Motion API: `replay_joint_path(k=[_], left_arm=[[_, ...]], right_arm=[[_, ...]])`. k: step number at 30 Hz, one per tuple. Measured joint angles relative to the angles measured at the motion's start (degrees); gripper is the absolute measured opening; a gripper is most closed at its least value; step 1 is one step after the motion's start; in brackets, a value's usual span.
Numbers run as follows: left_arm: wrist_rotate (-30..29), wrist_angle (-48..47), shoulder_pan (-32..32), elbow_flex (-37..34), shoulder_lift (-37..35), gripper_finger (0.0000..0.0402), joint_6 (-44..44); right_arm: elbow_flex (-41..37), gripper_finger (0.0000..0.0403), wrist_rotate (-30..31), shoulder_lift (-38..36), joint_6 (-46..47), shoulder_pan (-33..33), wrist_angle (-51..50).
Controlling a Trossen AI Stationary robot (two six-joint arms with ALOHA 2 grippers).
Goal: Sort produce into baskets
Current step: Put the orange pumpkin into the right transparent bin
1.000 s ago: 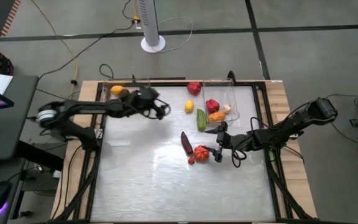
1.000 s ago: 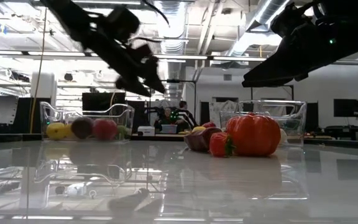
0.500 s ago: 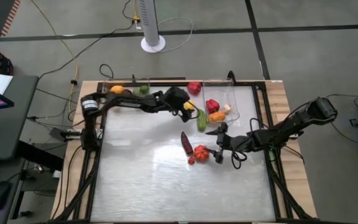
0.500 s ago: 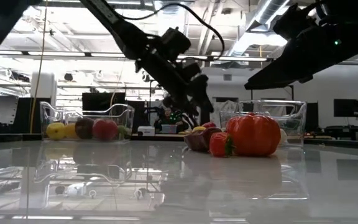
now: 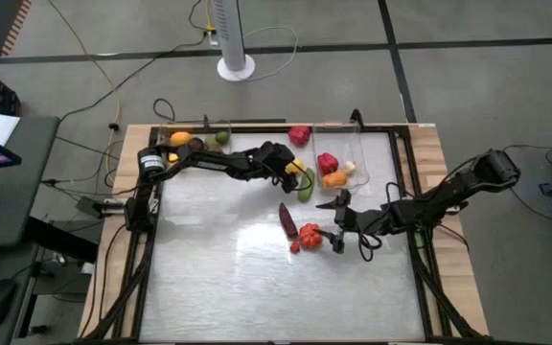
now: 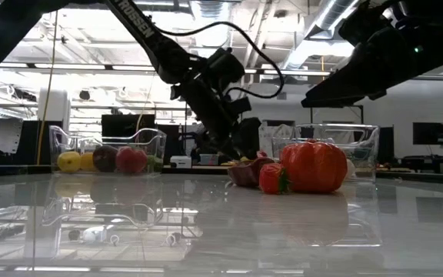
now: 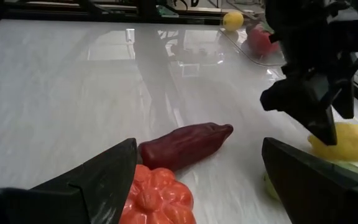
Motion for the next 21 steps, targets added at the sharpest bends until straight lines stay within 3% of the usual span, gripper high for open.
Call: replay_joint_path(k=[10, 16, 21], left_arm=[[0.6, -0.4, -1.2, 1.3, 0.0, 0.0241, 2.9], [-1.3, -2.2, -1.7, 3.5, -0.2, 0.0236, 1.7], [-3.2, -9.0, -2.1, 8.6, -0.3, 0.0236, -0.4]], right_arm=[[0.0, 0.0372, 0.1, 0.0, 0.0, 0.0, 0.0], [0.0, 0.0372, 0.1, 0.0, 0.0, 0.0, 0.0], [0.0, 0.0372, 0.1, 0.0, 0.0, 0.0, 0.0]])
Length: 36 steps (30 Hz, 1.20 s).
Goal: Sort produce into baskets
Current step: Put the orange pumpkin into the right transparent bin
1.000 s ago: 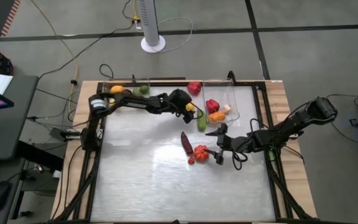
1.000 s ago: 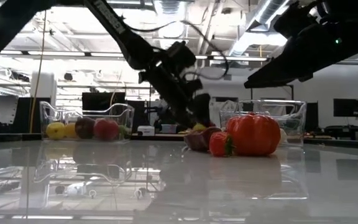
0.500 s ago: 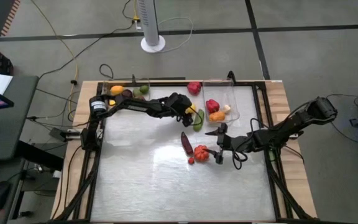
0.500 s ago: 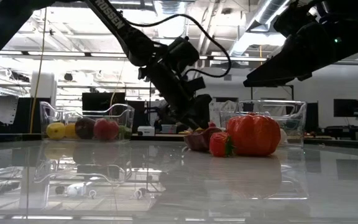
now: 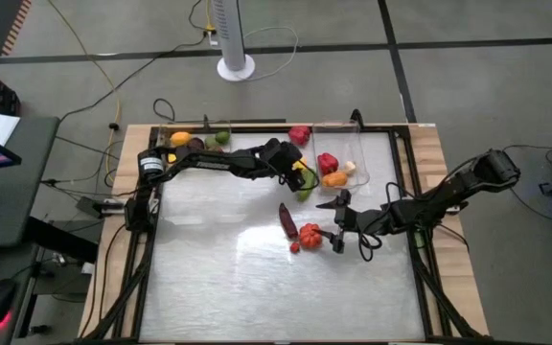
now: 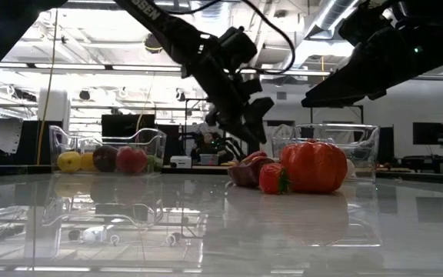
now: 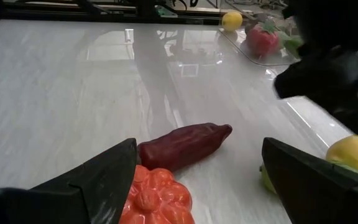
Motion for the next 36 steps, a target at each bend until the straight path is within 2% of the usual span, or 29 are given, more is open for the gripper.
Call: replay_joint_path(k=[7, 13, 17, 19, 21, 23, 25, 31, 36], left_arm=[[-1.4, -2.7, 0.2, 4.2, 0.0, 0.0236, -0.7], [0.5, -2.7, 1.0, 4.5, 0.9, 0.0236, -1.2], [3.2, -6.9, 0.8, 4.3, 1.1, 0.0236, 1.7], [2.3, -7.7, -0.7, 3.3, 0.3, 0.0236, 4.1], [-1.8, -7.8, -3.1, 1.6, -0.8, 0.0236, 7.2], [-5.9, -3.5, -5.8, -1.2, -2.7, 0.0235, 10.6], [-7.4, 1.3, -8.0, -4.9, -4.9, 0.0235, 12.6], [-4.7, 12.6, -12.0, -20.7, -12.9, 0.0235, 10.8], [-4.0, 18.2, -15.5, -31.7, -23.0, 0.0235, 7.1]], right_arm=[[0.0, 0.0372, 0.0, 0.0, 0.0, 0.0, 1.0], [0.0, 0.0372, 1.3, 0.0, -1.2, 0.1, 1.6], [0.0, 0.0372, 2.2, -1.1, -1.2, 0.8, 1.0], [0.0, 0.0372, 0.9, -1.4, -0.8, 1.1, -0.3], [0.0, 0.0372, -0.3, -1.4, 0.1, 1.3, -1.3], [0.0, 0.0372, -0.5, -1.4, 0.5, 1.3, -1.8], [0.0, 0.0372, -1.0, -1.4, 1.1, 1.3, -2.7], [2.3, 0.0372, -8.8, 0.5, 1.6, 1.3, -7.4], [5.2, 0.0373, -9.2, 5.9, -1.5, 0.4, -6.7]])
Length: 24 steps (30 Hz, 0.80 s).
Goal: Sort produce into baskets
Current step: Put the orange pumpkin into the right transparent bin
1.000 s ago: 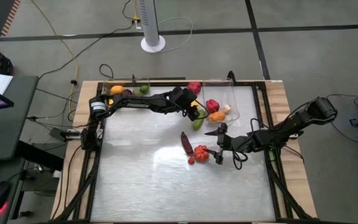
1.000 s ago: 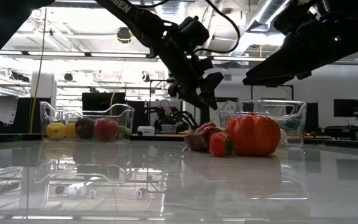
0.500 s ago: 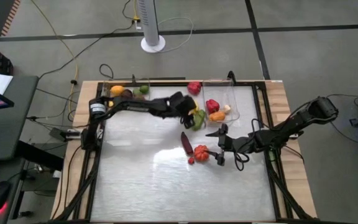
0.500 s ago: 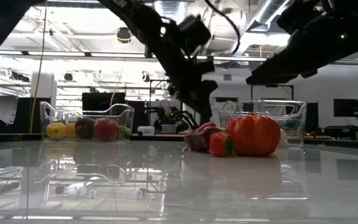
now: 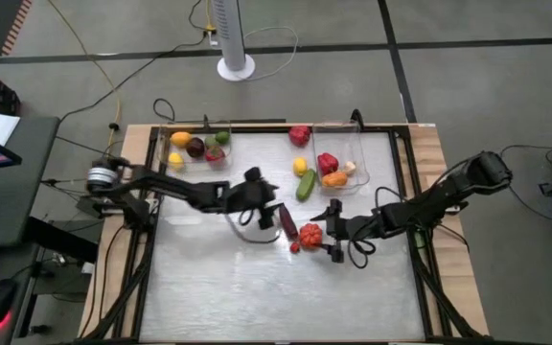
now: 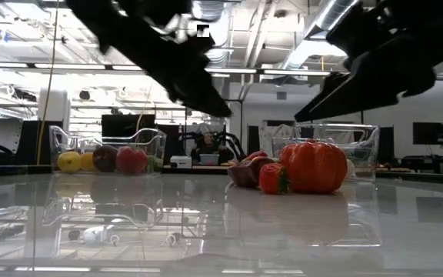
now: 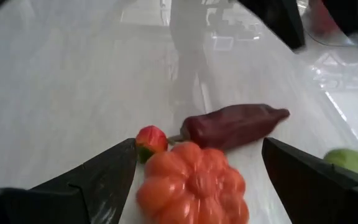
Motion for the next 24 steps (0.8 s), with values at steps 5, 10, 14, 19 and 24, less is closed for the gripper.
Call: replay_joint_path(k=[5, 10, 14, 19, 24], left_arm=[[-6.0, 1.1, -4.6, -6.9, -10.3, 0.0235, -3.0], [-8.3, 0.7, -8.5, -11.6, -18.3, 0.0235, -4.9], [-11.2, -0.6, -10.7, -12.8, -22.8, 0.0235, -5.3], [-13.3, -2.4, -12.7, -12.8, -25.4, 0.0235, -5.0], [-13.3, -3.2, -14.0, -12.8, -25.4, 0.0235, -5.3]], right_arm=[[4.5, 0.0392, -3.2, 5.9, -3.9, -1.7, -2.8], [9.2, 0.0396, -5.8, 9.7, -3.2, -2.3, -14.1], [10.8, 0.0398, -5.4, 12.5, -2.6, -2.4, -16.2], [10.9, 0.0379, -4.8, 14.2, -1.1, -3.1, -16.4], [11.4, 0.0341, -2.8, 12.6, -1.3, -3.0, -18.6]])
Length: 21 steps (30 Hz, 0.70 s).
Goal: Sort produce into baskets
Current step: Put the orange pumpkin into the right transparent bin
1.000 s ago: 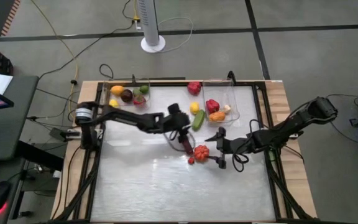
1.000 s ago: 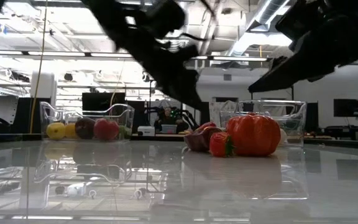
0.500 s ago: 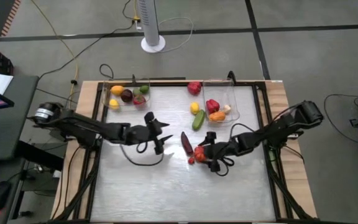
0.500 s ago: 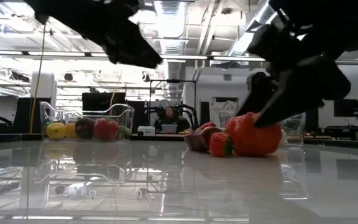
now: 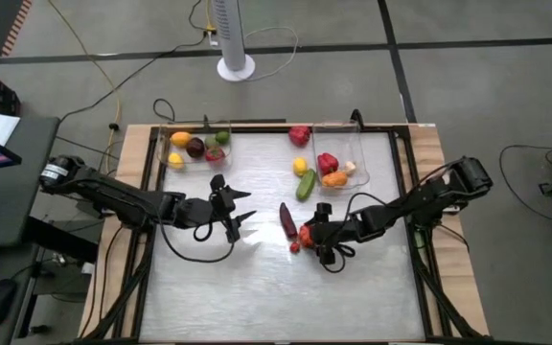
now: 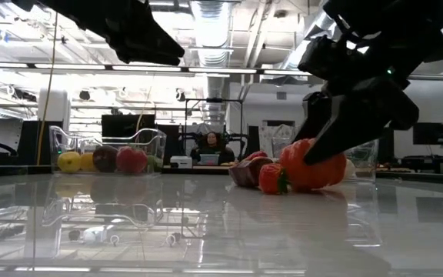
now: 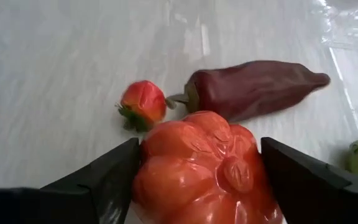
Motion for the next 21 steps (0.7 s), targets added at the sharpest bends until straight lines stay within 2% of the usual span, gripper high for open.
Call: replay_joint_path(k=[9, 16, 18, 21], left_arm=[[0.0, -2.5, -0.3, 0.0, 0.0, 0.0235, -1.1], [-0.4, -3.0, -0.3, 0.0, 0.0, 0.0235, -1.2], [-0.4, -3.8, -0.3, 0.0, 0.0, 0.0235, -2.0], [-0.4, -5.1, -0.3, 0.0, 0.0, 0.0235, -2.9]], right_arm=[[6.8, 0.0318, 3.5, -4.8, -3.7, 0.3, -11.3], [14.4, 0.0296, 11.6, -9.1, -7.1, -0.3, -21.9], [15.1, 0.0292, 10.9, -10.8, -7.0, -1.1, -23.5], [15.1, 0.0293, 5.3, -12.2, -6.7, -2.6, -25.0]])
